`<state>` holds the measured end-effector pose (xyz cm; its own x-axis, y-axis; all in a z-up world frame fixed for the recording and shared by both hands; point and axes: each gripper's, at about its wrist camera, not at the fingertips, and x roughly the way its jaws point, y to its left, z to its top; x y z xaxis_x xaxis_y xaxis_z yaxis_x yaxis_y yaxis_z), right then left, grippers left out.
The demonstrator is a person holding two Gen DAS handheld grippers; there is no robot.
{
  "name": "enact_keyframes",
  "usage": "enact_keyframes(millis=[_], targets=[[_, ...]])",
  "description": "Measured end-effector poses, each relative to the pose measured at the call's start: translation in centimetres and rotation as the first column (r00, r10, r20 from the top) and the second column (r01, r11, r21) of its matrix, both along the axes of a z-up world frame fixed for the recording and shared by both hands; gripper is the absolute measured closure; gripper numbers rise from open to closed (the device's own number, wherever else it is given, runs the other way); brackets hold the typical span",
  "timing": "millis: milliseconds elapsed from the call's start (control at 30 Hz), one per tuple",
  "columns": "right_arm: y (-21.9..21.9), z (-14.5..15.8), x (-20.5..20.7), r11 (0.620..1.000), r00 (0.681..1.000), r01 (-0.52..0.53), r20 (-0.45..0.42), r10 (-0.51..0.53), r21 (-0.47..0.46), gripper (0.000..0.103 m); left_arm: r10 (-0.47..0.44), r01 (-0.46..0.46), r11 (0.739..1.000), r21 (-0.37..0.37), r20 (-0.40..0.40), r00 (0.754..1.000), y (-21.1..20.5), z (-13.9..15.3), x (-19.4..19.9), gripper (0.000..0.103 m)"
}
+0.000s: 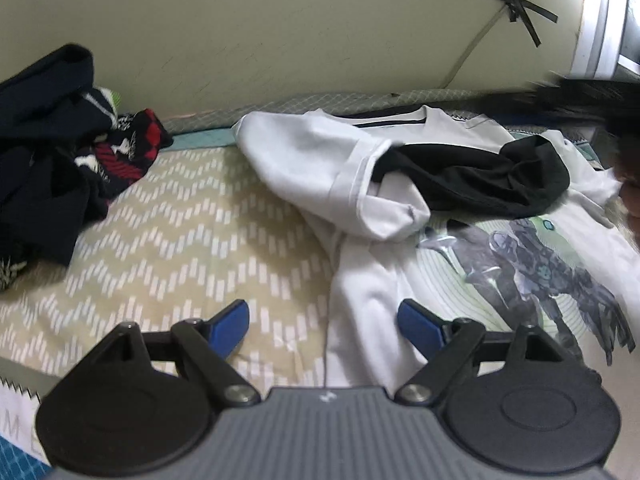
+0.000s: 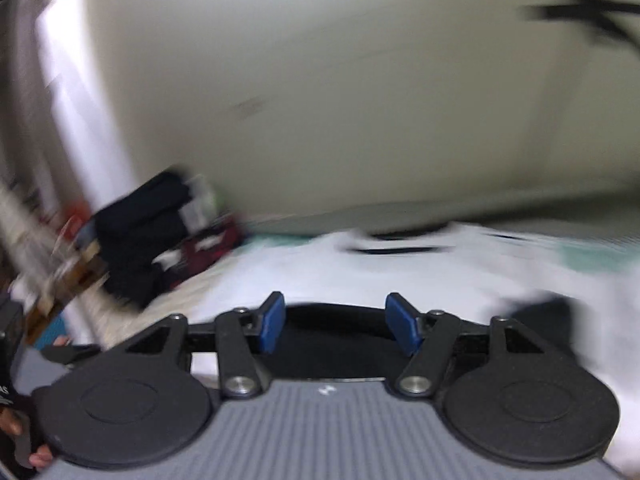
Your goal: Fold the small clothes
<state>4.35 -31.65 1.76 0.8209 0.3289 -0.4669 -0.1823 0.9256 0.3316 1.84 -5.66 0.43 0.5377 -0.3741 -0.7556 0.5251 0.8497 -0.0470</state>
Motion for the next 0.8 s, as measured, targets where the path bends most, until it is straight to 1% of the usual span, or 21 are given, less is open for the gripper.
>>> enact_keyframes(millis=[100, 167, 200, 233, 267, 300, 333, 367, 400, 433, 467, 500, 533, 567, 600, 633, 667, 700, 733, 767, 800], targets=[[5.2, -0.1, 5.5, 0.993, 0.992, -0.114, -0.050, 0.113, -0.015, 0.040, 0.006, -0.007, 1.000, -0.015, -0.003, 1.000, 0.1, -0.4, 0.2, 0.020], [7.7, -1.0, 9.3, 0.988, 0.981, -0.152, -0.128, 0.147, -0.036, 0.037, -0.004, 0.004, 1.000, -0.003, 0.032, 0.999, -0.1, -0.4, -0.3, 0.039], [8.7, -1.8, 11.3, 0.984, 0.973, -0.159, -0.179, 0.144, -0.076, 0.038, -0.021, 0.021, 1.000, -0.008, 0.042, 0.999, -0.1, -0.3, -0.6, 0.062], [9.4, -2.5, 12.9, 0.982, 0.966, -0.154, -0.224, 0.127, -0.108, 0.068, -0.036, 0.037, 0.999, -0.028, 0.037, 0.999, 0.1, 0.0, -0.8, 0.089], [9.6, -3.2, 14.2, 0.982, 0.958, -0.156, -0.258, 0.124, -0.110, 0.103, -0.038, 0.039, 0.998, -0.041, 0.033, 0.999, 0.3, 0.2, -1.0, 0.096], [9.2, -3.5, 15.3, 0.985, 0.955, -0.148, -0.271, 0.120, -0.087, 0.103, -0.021, 0.023, 0.999, -0.040, 0.057, 0.998, 0.8, 0.6, -1.4, 0.097], [8.5, -3.1, 15.6, 0.992, 0.969, -0.109, -0.230, 0.093, -0.057, 0.103, 0.002, 0.001, 0.999, -0.032, 0.085, 0.996, 1.4, 0.9, -1.7, 0.098], [7.5, -2.6, 15.7, 0.999, 0.987, -0.043, -0.156, 0.038, -0.031, 0.103, 0.029, -0.027, 0.999, -0.023, 0.102, 0.994, 2.0, 1.1, -1.7, 0.098], [6.3, -1.9, 15.8, 0.999, 0.996, 0.040, -0.085, -0.040, -0.005, 0.103, 0.060, -0.058, 0.998, -0.024, 0.099, 0.993, 2.8, 1.1, -1.6, 0.098], [4.9, -1.7, 16.1, 0.992, 0.992, 0.118, -0.044, -0.117, 0.040, 0.103, 0.087, -0.084, 0.996, -0.039, 0.083, 0.993, 3.7, 0.9, -1.3, 0.098], [3.8, -1.9, 16.5, 0.983, 0.986, 0.164, -0.048, -0.160, 0.082, 0.103, 0.107, -0.104, 0.993, -0.054, 0.059, 0.992, 4.4, 0.8, -1.0, 0.098], [3.6, -2.5, 17.0, 0.982, 0.983, 0.170, -0.085, -0.163, 0.085, 0.103, 0.130, -0.129, 0.990, -0.057, 0.025, 0.991, 5.0, 0.4, -0.6, 0.098], [4.1, -3.1, 17.4, 0.986, 0.980, 0.161, -0.126, -0.156, 0.032, 0.103, 0.141, -0.140, 0.988, -0.065, 0.006, 0.990, 5.4, 0.2, -0.4, 0.095], [5.0, -3.5, 17.4, 0.989, 0.979, 0.139, -0.145, -0.145, -0.051, 0.094, 0.146, -0.145, 0.986, -0.085, 0.006, 0.989, 5.9, 0.2, -0.6, 0.094], [6.0, -3.8, 17.0, 0.986, 0.982, 0.107, -0.140, -0.125, -0.128, 0.077, 0.150, -0.148, 0.985, -0.093, 0.005, 0.989, 6.1, 0.1, -0.9, 0.091], [6.4, -3.8, 16.2, 0.982, 0.986, 0.088, -0.122, -0.109, -0.168, 0.039, 0.153, -0.152, 0.983, -0.102, 0.003, 0.988, 6.4, 0.2, -1.0, 0.088], [6.3, -3.6, 15.5, 0.978, 0.986, 0.109, -0.102, -0.128, -0.179, 0.030, 0.155, -0.154, 0.982, -0.110, 0.001, 0.988, 6.8, 0.3, -1.1, 0.085], [5.9, -3.2, 14.3, 0.981, 0.989, 0.125, -0.067, -0.136, -0.148, 0.030, 0.160, -0.159, 0.981, -0.115, 0.002, 0.987, 7.2, 0.5, -1.3, 0.079], [5.5, -2.9, 13.3, 0.986, 0.990, 0.121, -0.051, -0.128, -0.111, 0.032, 0.164, -0.162, 0.979, -0.120, 0.006, 0.986, 7.5, 0.8, -1.5, 0.077], [5.2, -2.2, 12.2, 0.991, 0.993, 0.109, -0.046, -0.113, -0.079, 0.036, 0.165, -0.162, 0.978, -0.130, 0.010, 0.986, 8.1, 1.1, -1.7, 0.076], [5.1, -1.6, 11.0, 0.994, 0.995, 0.093, -0.041, -0.095, -0.057, 0.037, 0.167, -0.163, 0.977, -0.140, 0.018, 0.986, 8.6, 1.4, -2.0, 0.076]])
